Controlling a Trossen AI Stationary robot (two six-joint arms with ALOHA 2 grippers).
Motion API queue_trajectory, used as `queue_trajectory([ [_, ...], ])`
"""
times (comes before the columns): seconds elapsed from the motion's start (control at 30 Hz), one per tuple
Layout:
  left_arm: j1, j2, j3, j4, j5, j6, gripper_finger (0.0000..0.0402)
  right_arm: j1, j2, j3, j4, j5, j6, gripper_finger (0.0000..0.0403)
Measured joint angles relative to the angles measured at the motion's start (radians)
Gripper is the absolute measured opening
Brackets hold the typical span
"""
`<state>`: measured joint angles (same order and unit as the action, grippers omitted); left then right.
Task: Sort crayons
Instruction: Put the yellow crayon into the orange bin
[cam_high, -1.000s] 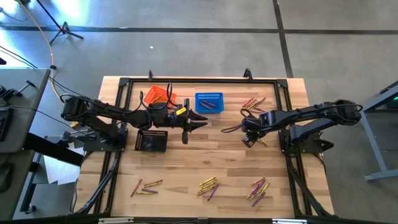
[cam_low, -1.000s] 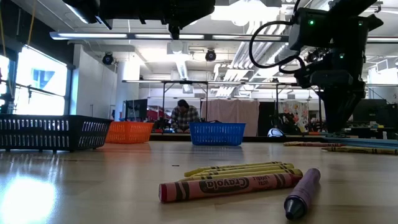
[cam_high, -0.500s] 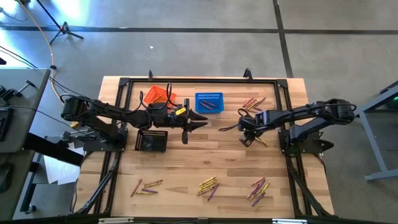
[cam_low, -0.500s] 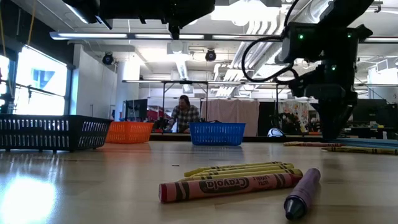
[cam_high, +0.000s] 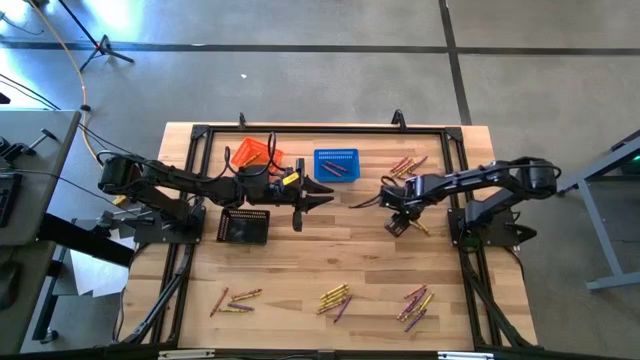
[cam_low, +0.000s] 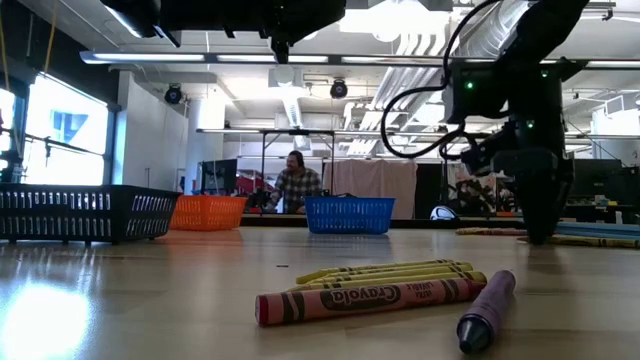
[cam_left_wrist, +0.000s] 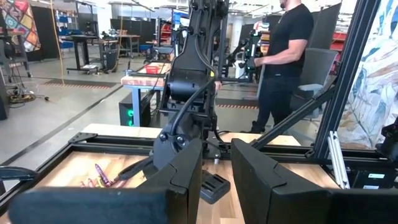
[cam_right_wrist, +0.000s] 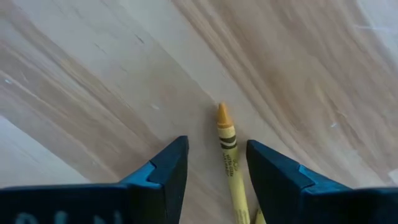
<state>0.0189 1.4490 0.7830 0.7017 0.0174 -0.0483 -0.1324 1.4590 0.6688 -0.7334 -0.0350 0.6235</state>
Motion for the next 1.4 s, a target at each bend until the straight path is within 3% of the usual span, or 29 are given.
queue_trajectory([
  [0.2, 0.000, 0.000, 0.000, -0.001, 0.000, 0.000, 0.0074, 0.000, 0.021, 0.000, 0.025, -0.019, -0.014, 0.0121],
  [0.47, 0.000, 0.000, 0.000, 0.000, 0.000, 0.000, 0.0074, 0.001, 0.022, 0.000, 0.040, -0.037, -0.030, 0.0011],
  [0.63, 0.000, 0.000, 0.000, -0.001, 0.000, 0.000, 0.0074, 0.003, 0.031, 0.062, -0.002, -0.025, -0.060, 0.0016],
  [0.83, 0.000, 0.000, 0.000, -0.048, 0.004, 0.037, 0.0074, 0.033, 0.022, 0.257, -0.012, -0.015, -0.157, 0.0008],
  [0.97, 0.000, 0.000, 0.000, -0.070, 0.004, 0.072, 0.0074, 0.068, -0.012, 0.450, -0.151, 0.098, -0.247, 0.0005],
  [1.13, -0.001, 0.000, 0.000, -0.069, 0.004, 0.095, 0.0074, 0.129, -0.084, 0.718, -0.324, 0.401, -0.295, 0.0005],
  [1.27, -0.001, 0.000, 0.000, -0.058, 0.004, 0.102, 0.0074, 0.168, -0.140, 0.809, -0.232, 0.544, -0.352, 0.0005],
  [1.4, -0.006, 0.000, 0.000, -0.001, 0.004, 0.116, 0.0074, 0.202, -0.172, 0.775, -0.029, 0.549, -0.423, 0.0005],
])
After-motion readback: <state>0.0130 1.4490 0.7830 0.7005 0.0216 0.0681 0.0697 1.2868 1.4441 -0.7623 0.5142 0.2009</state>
